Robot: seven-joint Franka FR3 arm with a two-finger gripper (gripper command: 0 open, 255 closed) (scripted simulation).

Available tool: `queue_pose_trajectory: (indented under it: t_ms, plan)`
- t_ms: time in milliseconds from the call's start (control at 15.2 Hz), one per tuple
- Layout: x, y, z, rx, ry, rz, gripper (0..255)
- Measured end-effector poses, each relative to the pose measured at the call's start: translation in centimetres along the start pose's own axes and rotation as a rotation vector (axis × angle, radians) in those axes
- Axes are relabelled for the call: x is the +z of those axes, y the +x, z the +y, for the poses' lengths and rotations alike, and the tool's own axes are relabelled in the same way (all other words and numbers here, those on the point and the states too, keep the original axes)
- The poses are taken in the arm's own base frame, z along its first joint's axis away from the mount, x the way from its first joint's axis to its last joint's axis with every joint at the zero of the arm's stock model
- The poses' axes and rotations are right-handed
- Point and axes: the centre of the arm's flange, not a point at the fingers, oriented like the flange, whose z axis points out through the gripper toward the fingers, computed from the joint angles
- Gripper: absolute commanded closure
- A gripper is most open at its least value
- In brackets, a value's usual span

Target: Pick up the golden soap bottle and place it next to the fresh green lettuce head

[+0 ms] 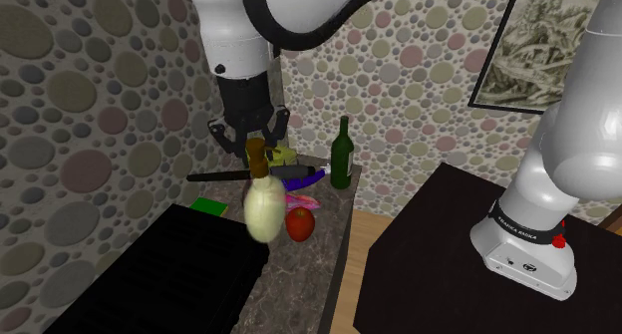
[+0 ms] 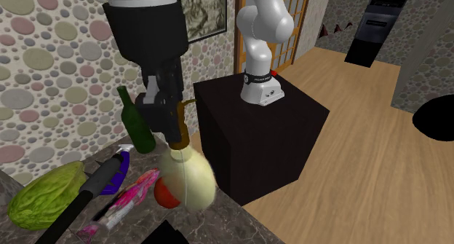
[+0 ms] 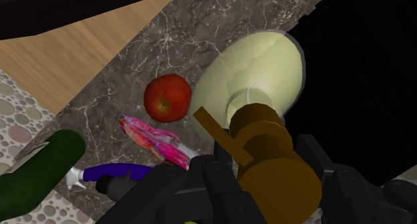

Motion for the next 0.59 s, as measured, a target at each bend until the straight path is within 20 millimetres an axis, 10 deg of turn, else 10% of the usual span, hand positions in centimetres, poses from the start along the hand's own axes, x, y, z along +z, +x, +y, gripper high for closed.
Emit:
queue_pose_trajectory:
  t_ms: [594]
  plan:
    - [-4.8,-0.1,-0.1,0.0,0.0,0.0,255]
